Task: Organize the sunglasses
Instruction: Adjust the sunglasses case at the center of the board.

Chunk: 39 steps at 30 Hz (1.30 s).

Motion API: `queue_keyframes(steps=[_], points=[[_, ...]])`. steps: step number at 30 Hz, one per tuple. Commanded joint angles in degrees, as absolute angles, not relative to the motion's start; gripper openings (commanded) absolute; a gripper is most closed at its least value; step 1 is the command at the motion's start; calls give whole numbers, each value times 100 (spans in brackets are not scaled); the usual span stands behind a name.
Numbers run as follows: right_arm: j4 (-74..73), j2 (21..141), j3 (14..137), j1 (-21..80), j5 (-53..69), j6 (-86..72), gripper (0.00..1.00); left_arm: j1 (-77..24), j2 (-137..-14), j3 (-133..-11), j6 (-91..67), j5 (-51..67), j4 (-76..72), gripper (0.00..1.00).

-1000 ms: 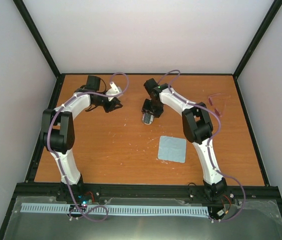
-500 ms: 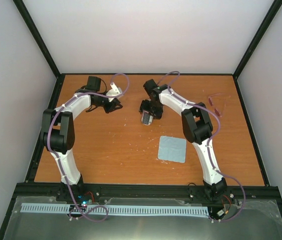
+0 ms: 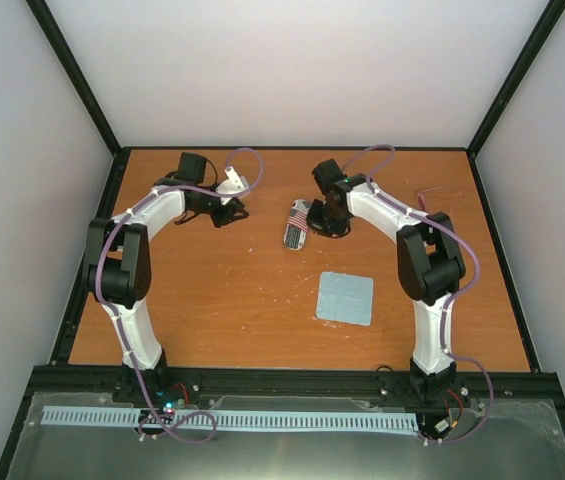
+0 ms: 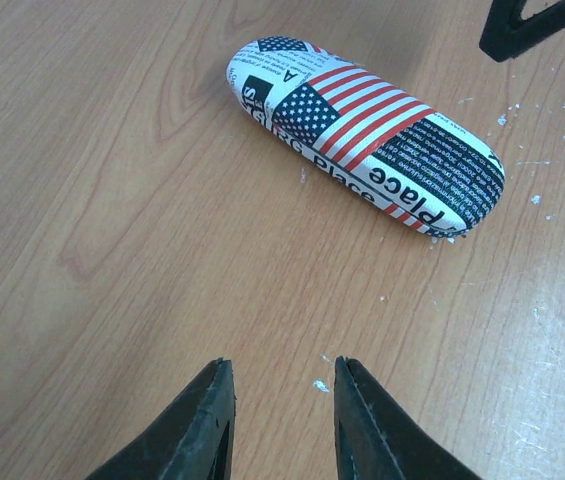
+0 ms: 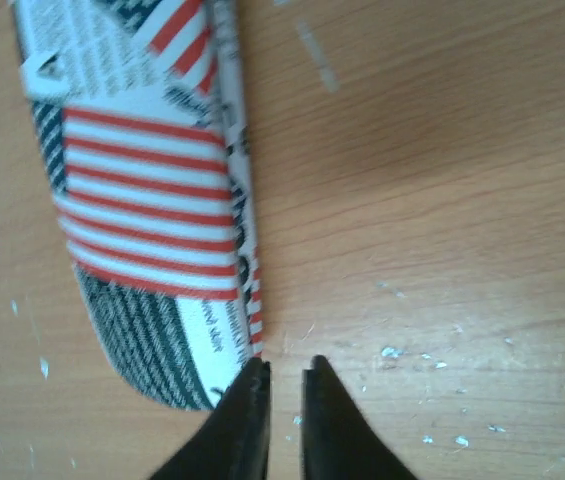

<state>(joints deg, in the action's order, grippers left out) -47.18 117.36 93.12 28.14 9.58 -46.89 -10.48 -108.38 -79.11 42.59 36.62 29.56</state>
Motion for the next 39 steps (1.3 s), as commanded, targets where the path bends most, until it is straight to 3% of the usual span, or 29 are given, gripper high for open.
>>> queue_keyframes(steps=[1,16,20,25,29,32,39], points=[[-4396,11788,9113,2740,812,-4746,3,-1112,-10838,-8072,4384,3728,2993,30],[-4423,12866,10295,2956,1231,-4398,3,-1470,-10988,-8064,4345,3543,2897,31],[-4299,13002,10523,3128,1464,-4396,3,-1526,-11110,-8231,4230,3596,2969,47],[-4414,13003,10632,3206,1567,-4315,3,-1618,-11275,-8455,4183,3594,3045,60],[-4645,12494,10425,3144,1326,-4156,17,-1693,-11539,-8726,4179,3510,3111,64],[-4590,11831,9749,2944,1221,-4174,36,-1745,-11787,-9060,4259,3470,3232,69],[-3977,10493,8253,2004,1164,-4274,44,-2061,-12173,-9440,5007,3136,3587,76]])
